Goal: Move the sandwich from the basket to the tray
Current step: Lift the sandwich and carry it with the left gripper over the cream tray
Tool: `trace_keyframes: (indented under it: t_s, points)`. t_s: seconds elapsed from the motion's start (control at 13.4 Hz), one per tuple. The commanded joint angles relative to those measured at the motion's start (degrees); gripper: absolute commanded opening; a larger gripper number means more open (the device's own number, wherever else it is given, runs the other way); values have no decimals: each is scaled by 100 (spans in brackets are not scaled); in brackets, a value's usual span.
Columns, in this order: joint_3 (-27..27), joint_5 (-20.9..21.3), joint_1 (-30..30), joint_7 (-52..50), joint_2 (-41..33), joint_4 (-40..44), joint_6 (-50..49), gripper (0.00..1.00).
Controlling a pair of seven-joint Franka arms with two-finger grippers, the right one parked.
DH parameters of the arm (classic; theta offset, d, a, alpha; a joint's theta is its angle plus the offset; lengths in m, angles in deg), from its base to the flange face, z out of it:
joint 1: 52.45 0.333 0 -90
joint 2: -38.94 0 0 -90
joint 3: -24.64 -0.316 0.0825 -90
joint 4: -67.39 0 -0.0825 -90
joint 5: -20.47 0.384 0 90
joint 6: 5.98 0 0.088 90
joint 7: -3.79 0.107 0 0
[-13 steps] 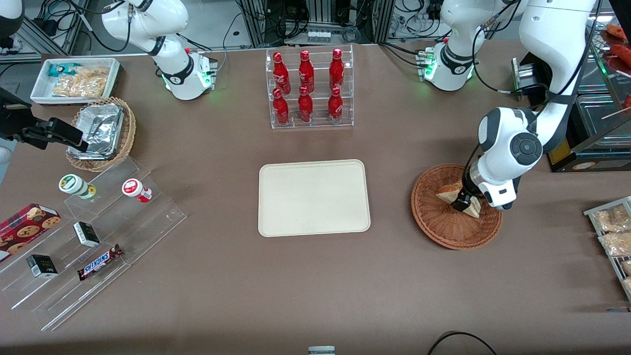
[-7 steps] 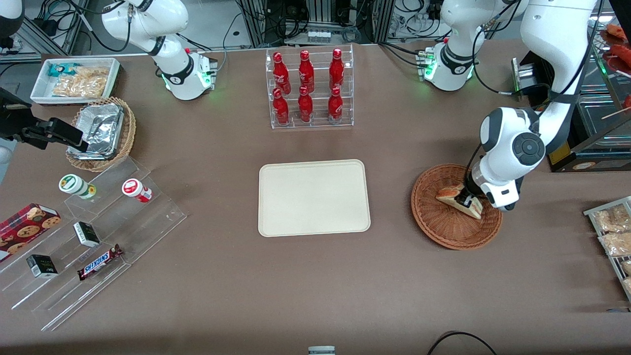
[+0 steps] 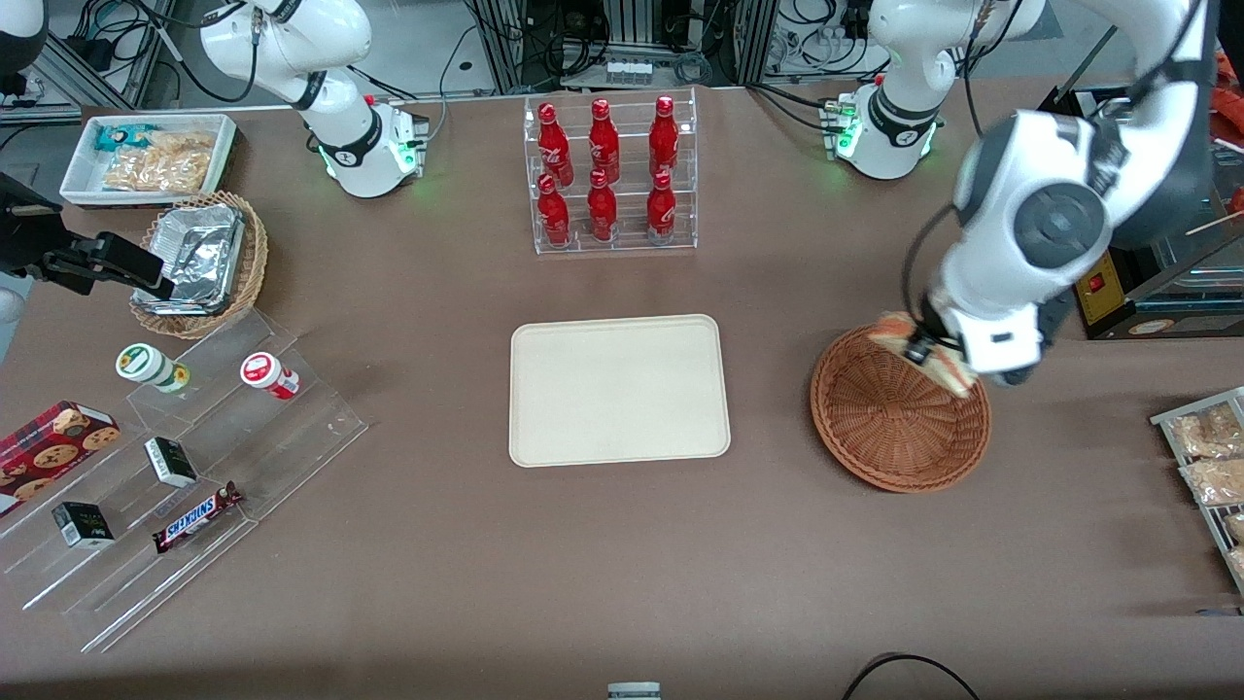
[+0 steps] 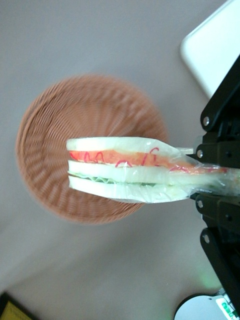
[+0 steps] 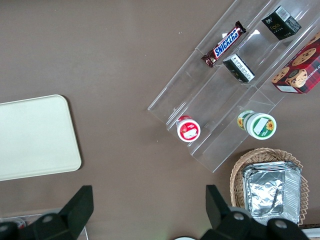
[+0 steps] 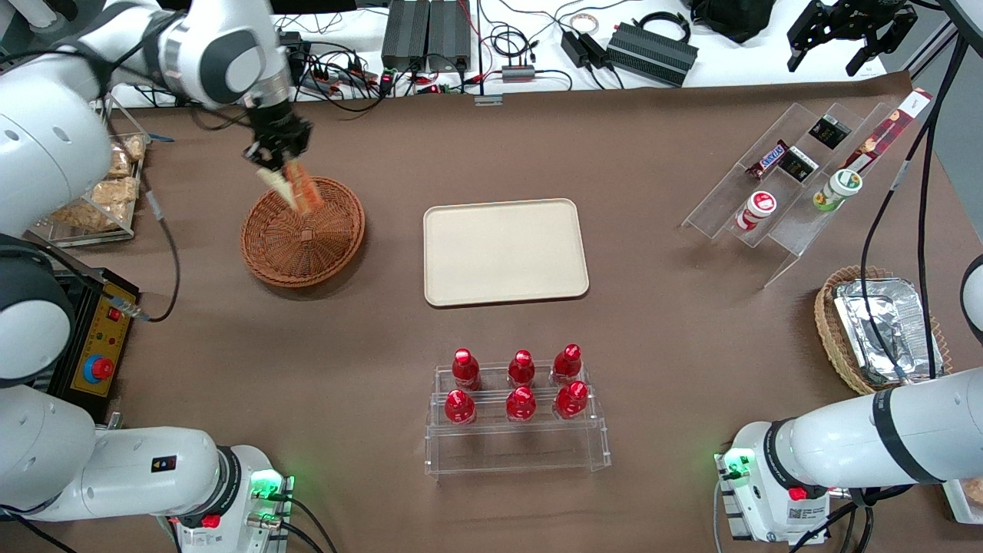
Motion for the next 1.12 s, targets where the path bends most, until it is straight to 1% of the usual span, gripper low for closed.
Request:
trace_keyframes:
  t_s: [0.0,0.3,0.45,0.52,0.6,0.75,0.9,1.05]
  points:
    - [28,47,-907,-35,724,718,-91,6]
    - [125,108,-2155,341,1778,1429,734,6]
    - [125,117,-2578,772,2236,1492,1313,6]
    - [107,204,-2841,783,2455,1536,1725,6]
    - [99,458,-3009,783,2658,1571,2016,7]
    - [116,924,-3046,791,3053,1615,2168,7]
    - [107,1005,-3134,800,3353,1747,2291,7]
    - [116,1250,-3143,809,3555,1782,2300,7]
